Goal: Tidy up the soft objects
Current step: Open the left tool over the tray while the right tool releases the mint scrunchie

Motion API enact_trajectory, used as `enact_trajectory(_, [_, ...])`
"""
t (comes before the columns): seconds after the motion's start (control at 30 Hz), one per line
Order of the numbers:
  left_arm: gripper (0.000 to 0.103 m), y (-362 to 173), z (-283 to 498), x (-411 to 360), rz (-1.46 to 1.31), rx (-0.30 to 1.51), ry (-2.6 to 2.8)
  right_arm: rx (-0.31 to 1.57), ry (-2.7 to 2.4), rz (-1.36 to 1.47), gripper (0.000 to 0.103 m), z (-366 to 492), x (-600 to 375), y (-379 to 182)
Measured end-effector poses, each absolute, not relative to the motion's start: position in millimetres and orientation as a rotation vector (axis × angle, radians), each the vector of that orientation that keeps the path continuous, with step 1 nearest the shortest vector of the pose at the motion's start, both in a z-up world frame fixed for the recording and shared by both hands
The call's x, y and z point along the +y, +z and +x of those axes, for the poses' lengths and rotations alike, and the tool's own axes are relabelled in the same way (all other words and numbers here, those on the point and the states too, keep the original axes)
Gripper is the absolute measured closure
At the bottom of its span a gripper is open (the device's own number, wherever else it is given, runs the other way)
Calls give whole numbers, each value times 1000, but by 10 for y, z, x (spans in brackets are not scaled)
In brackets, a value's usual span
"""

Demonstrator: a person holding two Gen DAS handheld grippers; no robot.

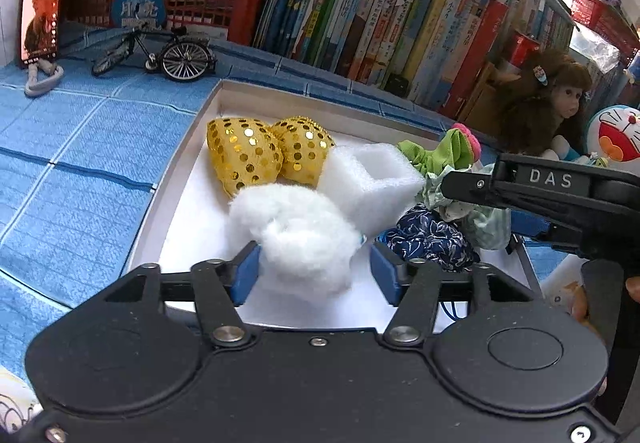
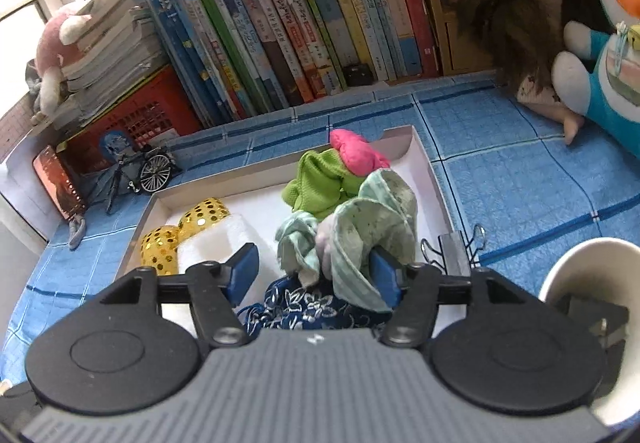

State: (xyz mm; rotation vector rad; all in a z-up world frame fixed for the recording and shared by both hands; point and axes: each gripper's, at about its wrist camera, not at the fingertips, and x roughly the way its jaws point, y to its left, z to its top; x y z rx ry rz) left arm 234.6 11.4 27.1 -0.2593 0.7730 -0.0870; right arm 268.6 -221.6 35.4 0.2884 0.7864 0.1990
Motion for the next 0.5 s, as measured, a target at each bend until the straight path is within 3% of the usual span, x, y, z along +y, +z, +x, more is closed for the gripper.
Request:
enact_trajectory(0.23, [31,424,2072,129,-259,716,-125,712,250,247,19,2409,-2279,534])
enact_trajectory(0.5, [25,629,1701,142,-252,637,-166,628,306,178,15,1977,-2286,746])
